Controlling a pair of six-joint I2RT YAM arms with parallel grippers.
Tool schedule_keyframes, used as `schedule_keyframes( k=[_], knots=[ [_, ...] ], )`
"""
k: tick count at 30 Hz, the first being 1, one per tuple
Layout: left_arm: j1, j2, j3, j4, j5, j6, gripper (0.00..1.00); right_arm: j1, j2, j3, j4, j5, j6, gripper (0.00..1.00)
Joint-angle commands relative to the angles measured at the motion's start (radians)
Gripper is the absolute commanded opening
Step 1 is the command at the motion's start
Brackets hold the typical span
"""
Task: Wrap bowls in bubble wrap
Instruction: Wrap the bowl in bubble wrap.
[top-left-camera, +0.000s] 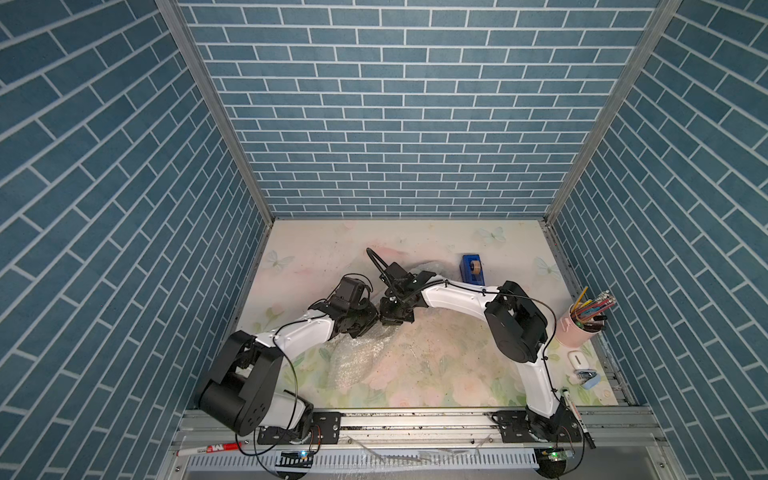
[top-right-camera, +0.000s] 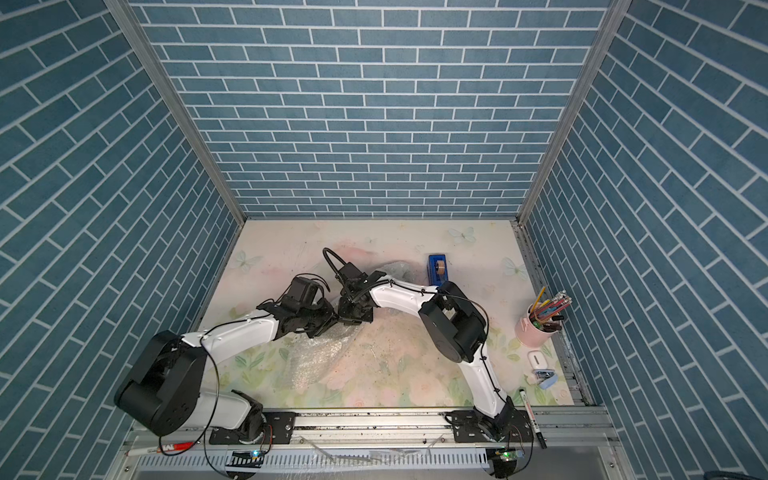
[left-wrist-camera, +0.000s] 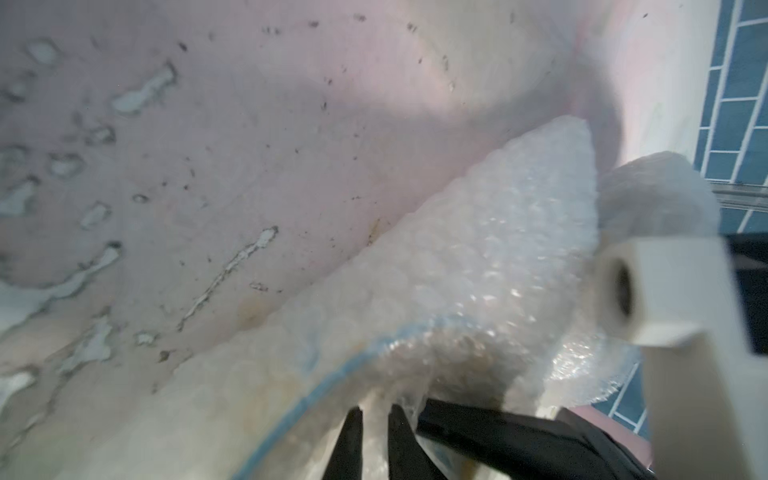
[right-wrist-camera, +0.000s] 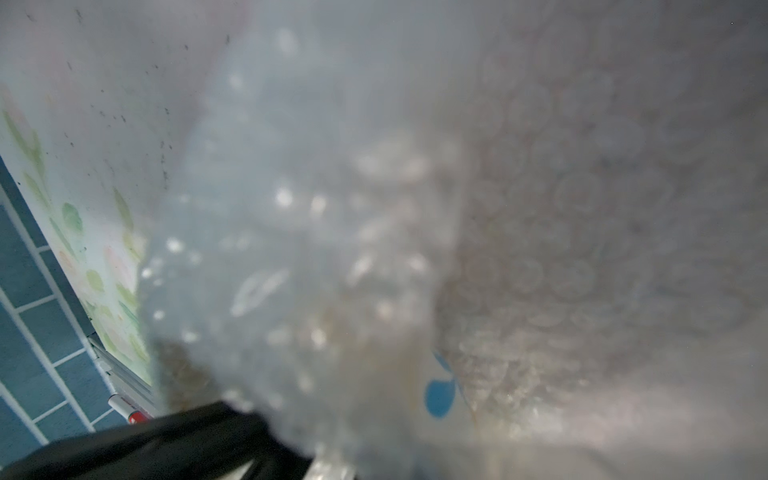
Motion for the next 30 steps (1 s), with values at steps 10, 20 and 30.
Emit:
schedule_keyframes(
  k=[10, 20, 30],
  knots=[
    [-0.008, 0.059, -0.041, 0.047, 0.014, -0.009, 0.13, -0.102, -0.367, -0.273, 0.040, 0.106, -0.004, 0.31],
    [0.001, 0.031, -0.019, -0.076, -0.030, 0.047, 0.14, -0.184, -0.174, -0.127, -0.039, 0.125, -0.071, 0.49],
    [0.002, 0.062, -0.023, -0.055, -0.013, 0.048, 0.13, -0.203, 0.009, 0.049, -0.046, 0.229, -0.007, 0.54]
  ],
)
